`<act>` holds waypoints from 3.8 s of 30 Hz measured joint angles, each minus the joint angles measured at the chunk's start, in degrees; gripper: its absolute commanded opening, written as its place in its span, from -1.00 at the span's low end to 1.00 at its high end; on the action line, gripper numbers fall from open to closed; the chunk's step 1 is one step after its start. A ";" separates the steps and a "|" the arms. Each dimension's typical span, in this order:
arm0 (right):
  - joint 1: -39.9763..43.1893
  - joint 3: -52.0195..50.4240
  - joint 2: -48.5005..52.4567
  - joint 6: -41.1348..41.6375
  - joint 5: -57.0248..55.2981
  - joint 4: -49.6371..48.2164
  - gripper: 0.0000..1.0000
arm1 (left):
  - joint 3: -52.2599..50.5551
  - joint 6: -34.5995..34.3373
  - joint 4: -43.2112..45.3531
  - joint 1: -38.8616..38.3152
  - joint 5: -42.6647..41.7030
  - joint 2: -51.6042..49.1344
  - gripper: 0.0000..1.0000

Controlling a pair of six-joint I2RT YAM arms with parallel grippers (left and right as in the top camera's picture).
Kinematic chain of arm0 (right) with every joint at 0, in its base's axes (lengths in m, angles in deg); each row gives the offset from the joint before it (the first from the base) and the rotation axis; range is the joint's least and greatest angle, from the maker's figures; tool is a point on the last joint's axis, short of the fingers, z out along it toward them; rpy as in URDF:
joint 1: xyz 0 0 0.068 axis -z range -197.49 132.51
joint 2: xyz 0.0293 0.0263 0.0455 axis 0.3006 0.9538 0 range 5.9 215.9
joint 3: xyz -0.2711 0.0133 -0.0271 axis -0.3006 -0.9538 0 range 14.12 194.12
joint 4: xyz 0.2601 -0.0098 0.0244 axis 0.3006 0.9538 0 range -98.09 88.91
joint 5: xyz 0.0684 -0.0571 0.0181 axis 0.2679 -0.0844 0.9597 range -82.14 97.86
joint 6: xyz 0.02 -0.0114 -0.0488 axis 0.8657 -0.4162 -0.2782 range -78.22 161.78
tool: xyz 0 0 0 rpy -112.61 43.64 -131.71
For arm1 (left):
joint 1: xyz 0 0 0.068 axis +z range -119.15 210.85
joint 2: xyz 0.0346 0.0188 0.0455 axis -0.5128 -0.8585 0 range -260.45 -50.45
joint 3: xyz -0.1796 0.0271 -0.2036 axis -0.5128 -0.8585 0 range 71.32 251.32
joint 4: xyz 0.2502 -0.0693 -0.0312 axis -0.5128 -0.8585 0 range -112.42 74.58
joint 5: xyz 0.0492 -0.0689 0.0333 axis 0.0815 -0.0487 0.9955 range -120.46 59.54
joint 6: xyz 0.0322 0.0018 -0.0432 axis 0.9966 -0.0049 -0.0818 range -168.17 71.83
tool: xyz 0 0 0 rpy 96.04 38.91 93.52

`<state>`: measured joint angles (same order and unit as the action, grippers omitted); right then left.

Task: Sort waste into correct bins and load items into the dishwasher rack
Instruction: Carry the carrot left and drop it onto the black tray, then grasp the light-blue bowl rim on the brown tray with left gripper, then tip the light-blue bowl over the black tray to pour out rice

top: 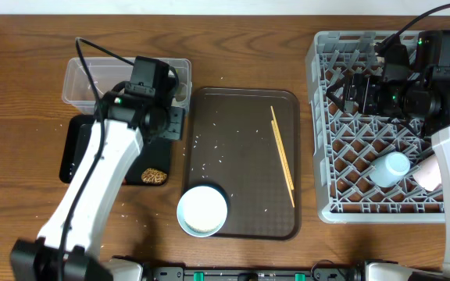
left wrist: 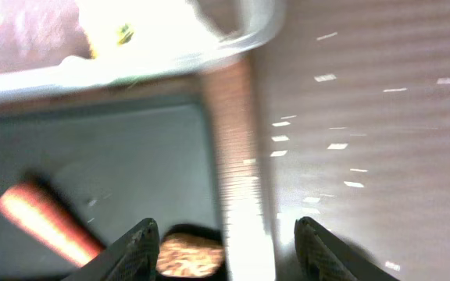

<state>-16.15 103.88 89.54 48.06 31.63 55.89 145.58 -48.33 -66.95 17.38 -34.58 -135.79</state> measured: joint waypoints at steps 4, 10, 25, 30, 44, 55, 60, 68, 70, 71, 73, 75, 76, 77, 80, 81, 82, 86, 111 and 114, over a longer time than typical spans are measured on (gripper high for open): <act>0.00 0.00 -0.02 0.00 0.00 -0.02 0.80 | 0.26 0.17 -2.08 -3.26 -2.62 0.98 0.12; 0.00 0.00 0.00 0.00 0.00 0.02 0.80 | -0.31 -0.11 -8.70 -9.40 -4.48 0.68 0.11; 0.00 -0.07 -0.02 0.00 -0.02 -0.83 0.79 | -13.66 -2.82 -9.20 -30.80 -10.73 0.68 -0.03; 0.00 -0.15 0.00 0.00 -0.02 -0.39 0.78 | -20.65 -6.16 -2.95 -33.83 -10.60 0.59 -0.03; 0.00 -0.17 0.00 0.00 0.00 2.60 0.75 | -29.99 -8.68 9.86 -35.78 -11.28 -0.44 -0.46; 0.00 -0.20 0.00 0.00 -0.02 4.52 0.68 | -29.79 -9.07 10.88 -35.76 -11.13 -4.79 -0.86; 0.00 -0.22 0.00 0.00 -0.02 4.76 0.67 | -28.68 -9.05 10.71 -35.36 -10.14 -4.57 -0.87; 0.00 -0.22 0.00 0.00 0.00 4.76 0.67 | -25.35 -8.87 4.90 -34.36 -9.05 -4.61 -0.88; 0.00 -0.22 0.00 0.00 -0.02 4.76 0.68 | -23.71 -8.83 2.75 -33.79 -9.03 -4.61 -0.88; 0.00 -0.22 0.00 0.00 -0.02 4.76 0.67 | -22.73 -8.85 1.88 -33.53 -9.03 -4.61 -0.88; 0.00 -0.24 0.00 0.00 -0.02 4.74 0.68 | -20.48 -8.83 0.37 -33.22 -8.74 -4.55 -0.87; 0.00 -0.24 0.00 0.00 0.00 4.72 0.68 | -17.97 -8.85 -0.70 -33.18 -7.41 -4.11 -0.87; 0.00 -0.24 0.00 0.00 -0.02 4.72 0.68 | -16.50 -8.85 -1.27 -33.18 -6.32 -3.56 -0.88; 0.00 -0.24 -0.02 0.00 -0.02 4.70 0.68 | -15.34 -8.85 -1.84 -33.16 -5.66 -3.08 -0.88; 0.00 -0.24 -0.02 0.00 -0.02 4.48 0.67 | -11.78 -8.85 -3.43 -32.76 -3.34 -1.49 -0.87; 0.00 -0.24 -0.02 0.00 -0.02 4.44 0.67 | -11.06 -8.83 -3.82 -32.50 -2.99 -1.25 -0.88; 0.00 -0.24 0.00 0.00 -0.02 4.39 0.68 | -10.27 -8.83 -4.13 -31.89 -2.75 -0.87 -0.87; 0.00 -0.24 0.00 0.02 0.00 4.39 0.68 | -9.44 -8.83 -3.63 -26.49 -2.71 2.03 -0.87; 0.00 -0.26 0.00 0.00 -0.02 4.55 0.68 | -23.96 21.88 16.76 39.80 -74.16 -1.25 -0.88; 0.00 -0.26 0.00 0.00 -0.02 4.55 0.68 | -25.86 26.23 17.07 41.72 -78.88 -3.41 -0.88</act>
<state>-16.15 103.61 89.54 48.06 31.61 60.44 119.72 -22.10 -49.88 59.10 -113.46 -139.20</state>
